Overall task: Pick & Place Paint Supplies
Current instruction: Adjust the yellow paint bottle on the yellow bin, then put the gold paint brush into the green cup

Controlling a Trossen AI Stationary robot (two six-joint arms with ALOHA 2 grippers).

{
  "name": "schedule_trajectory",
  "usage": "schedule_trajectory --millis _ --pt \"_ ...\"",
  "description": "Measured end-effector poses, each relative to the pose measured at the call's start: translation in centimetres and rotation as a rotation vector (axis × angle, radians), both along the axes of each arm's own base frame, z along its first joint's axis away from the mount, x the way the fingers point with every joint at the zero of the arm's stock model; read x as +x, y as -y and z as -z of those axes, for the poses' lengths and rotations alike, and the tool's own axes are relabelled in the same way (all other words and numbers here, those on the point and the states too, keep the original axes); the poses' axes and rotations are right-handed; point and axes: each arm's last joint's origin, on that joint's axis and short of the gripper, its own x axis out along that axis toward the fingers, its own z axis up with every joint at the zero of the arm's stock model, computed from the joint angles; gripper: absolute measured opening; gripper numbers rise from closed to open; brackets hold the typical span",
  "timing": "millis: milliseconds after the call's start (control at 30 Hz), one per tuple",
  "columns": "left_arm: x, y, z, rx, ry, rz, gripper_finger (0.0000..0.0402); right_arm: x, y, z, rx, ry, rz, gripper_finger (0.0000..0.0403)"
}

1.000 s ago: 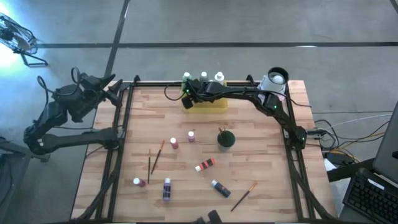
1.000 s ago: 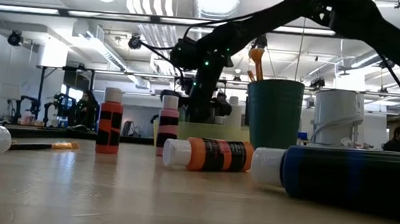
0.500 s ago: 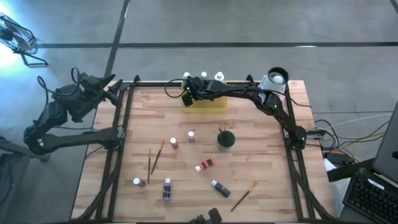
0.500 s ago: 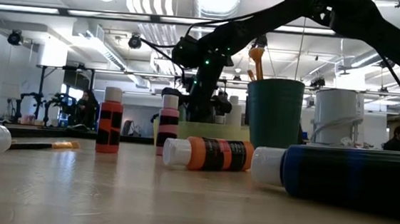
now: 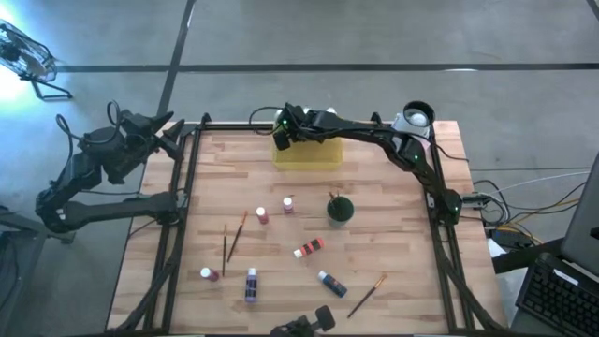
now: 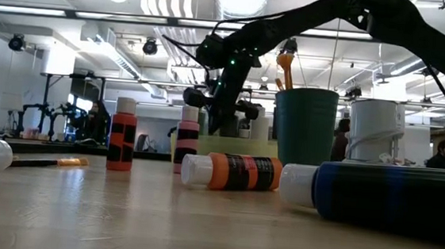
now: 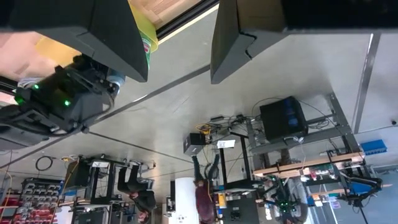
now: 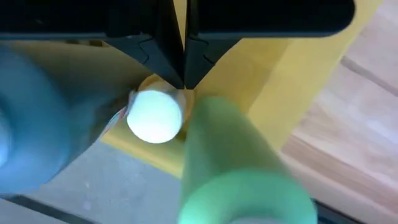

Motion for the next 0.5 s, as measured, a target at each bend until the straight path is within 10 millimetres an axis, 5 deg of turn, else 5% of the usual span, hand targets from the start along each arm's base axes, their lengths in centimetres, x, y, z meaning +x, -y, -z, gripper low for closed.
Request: schedule_trajectory --millis 500 --pt "0.0 0.0 0.0 0.0 0.0 0.001 0.0181 -0.2 -0.8 0.2 0.063 -0.049 -0.048 0.0008"
